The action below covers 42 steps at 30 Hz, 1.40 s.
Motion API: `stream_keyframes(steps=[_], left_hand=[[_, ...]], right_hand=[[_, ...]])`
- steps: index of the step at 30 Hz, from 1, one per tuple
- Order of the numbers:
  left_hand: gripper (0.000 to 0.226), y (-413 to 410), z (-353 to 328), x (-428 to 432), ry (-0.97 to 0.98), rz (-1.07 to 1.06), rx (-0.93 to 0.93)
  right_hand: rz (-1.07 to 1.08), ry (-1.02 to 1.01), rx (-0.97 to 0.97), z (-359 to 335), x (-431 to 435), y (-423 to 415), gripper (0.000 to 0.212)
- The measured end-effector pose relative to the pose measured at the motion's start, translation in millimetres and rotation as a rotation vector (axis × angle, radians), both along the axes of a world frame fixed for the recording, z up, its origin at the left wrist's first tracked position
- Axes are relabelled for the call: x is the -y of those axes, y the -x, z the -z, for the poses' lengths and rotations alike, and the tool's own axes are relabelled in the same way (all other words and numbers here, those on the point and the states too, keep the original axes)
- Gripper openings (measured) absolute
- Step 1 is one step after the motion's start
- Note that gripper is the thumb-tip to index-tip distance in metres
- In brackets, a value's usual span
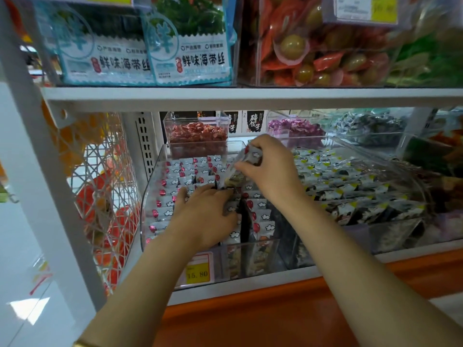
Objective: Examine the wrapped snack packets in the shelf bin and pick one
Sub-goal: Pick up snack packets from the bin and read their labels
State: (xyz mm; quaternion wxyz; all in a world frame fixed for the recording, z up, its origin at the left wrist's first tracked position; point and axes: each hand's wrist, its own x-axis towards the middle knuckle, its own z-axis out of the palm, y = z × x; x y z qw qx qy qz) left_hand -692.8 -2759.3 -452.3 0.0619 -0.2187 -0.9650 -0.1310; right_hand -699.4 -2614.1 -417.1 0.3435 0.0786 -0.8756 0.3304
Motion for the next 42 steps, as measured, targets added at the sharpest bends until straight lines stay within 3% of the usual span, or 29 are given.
stream_keyframes(steps=[7, 10, 15, 20, 26, 30, 37, 40, 42], left_hand=[[0.05, -7, -6, 11, -0.153, 0.063, -0.04], [0.048, -7, -7, 16, -0.068, 0.033, -0.046], [0.05, -12, -1, 21, 0.013, 0.064, 0.033], [0.05, -14, 2, 22, 0.037, 0.068, 0.031], [0.051, -18, 3, 22, 0.053, 0.072, 0.037], [0.052, -19, -4, 22, -0.021, 0.062, 0.023], [0.052, -13, -12, 36, -0.111, 0.013, -0.039], [0.05, -13, -14, 37, -0.163, 0.026, -0.058], [0.05, -14, -16, 38, -0.222, 0.023, -0.061]], right_hand=[[-0.039, -0.444, 0.325, -7, 9, 25, 0.036], [-0.104, -0.544, 0.4, -12, 8, 27, 0.016], [-0.054, -0.85, 0.499, -10, 11, 28, 0.032], [-0.08, -0.783, 0.545, -15, 11, 38, 0.031], [-0.027, -0.671, 0.455, -19, 17, 52, 0.025], [-0.005, -0.653, 0.383, -17, 25, 65, 0.022], [0.022, -0.8, 0.389, -2, 28, 77, 0.013], [-0.027, -0.712, 0.438, -11, 25, 73, 0.008], [-0.046, -0.617, 0.435, -20, 21, 65, 0.018]])
